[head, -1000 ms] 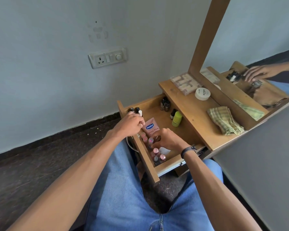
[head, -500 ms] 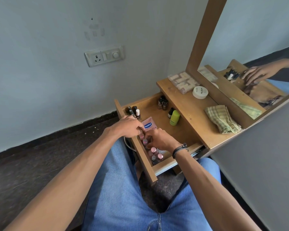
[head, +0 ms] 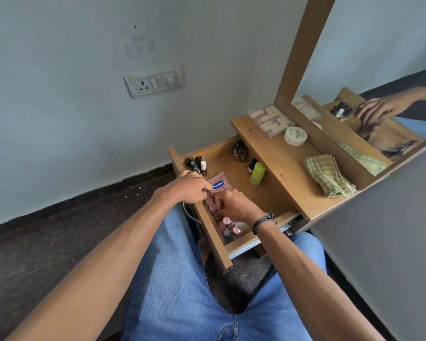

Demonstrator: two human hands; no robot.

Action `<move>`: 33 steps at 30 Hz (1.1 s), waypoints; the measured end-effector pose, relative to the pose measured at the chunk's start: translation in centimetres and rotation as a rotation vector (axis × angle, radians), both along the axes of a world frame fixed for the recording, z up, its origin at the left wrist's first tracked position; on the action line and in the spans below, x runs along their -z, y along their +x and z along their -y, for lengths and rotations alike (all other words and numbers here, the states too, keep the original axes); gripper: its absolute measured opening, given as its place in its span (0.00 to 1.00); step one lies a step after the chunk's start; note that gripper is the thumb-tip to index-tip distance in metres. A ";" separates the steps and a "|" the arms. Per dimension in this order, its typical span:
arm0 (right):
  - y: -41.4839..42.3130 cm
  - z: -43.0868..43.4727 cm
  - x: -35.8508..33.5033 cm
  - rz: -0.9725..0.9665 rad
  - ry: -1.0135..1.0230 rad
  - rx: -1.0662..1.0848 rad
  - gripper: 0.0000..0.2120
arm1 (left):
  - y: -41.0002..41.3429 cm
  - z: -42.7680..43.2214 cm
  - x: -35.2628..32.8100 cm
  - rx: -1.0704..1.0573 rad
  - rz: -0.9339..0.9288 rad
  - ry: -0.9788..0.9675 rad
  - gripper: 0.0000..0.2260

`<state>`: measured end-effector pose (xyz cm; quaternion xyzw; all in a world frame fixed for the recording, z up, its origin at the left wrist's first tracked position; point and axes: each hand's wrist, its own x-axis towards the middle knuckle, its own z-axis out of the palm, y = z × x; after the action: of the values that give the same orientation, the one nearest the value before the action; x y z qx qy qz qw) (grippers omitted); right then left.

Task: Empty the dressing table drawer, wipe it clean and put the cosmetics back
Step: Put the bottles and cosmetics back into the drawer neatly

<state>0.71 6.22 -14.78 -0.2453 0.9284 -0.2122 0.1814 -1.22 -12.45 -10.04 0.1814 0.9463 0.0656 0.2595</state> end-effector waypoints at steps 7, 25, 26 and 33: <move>0.2 -1.2 -0.7 0.000 -0.011 0.073 0.10 | -0.1 0.1 0.3 0.011 0.008 -0.013 0.21; -10.0 -12.7 -7.6 -0.381 0.079 0.790 0.26 | 0.5 -2.0 -0.9 0.090 0.131 -0.005 0.20; -10.2 -12.7 -7.5 -0.356 0.085 0.793 0.25 | 0.6 -2.0 -0.8 0.105 0.141 -0.011 0.19; -10.2 -12.3 -6.8 -0.368 -0.046 0.875 0.09 | 1.2 -1.9 0.4 0.161 0.140 -0.010 0.19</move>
<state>-9.53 18.53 -7.98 0.1314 0.9562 -0.2424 -0.0980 -0.04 -10.51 -10.42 0.2508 0.9085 0.0525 0.3301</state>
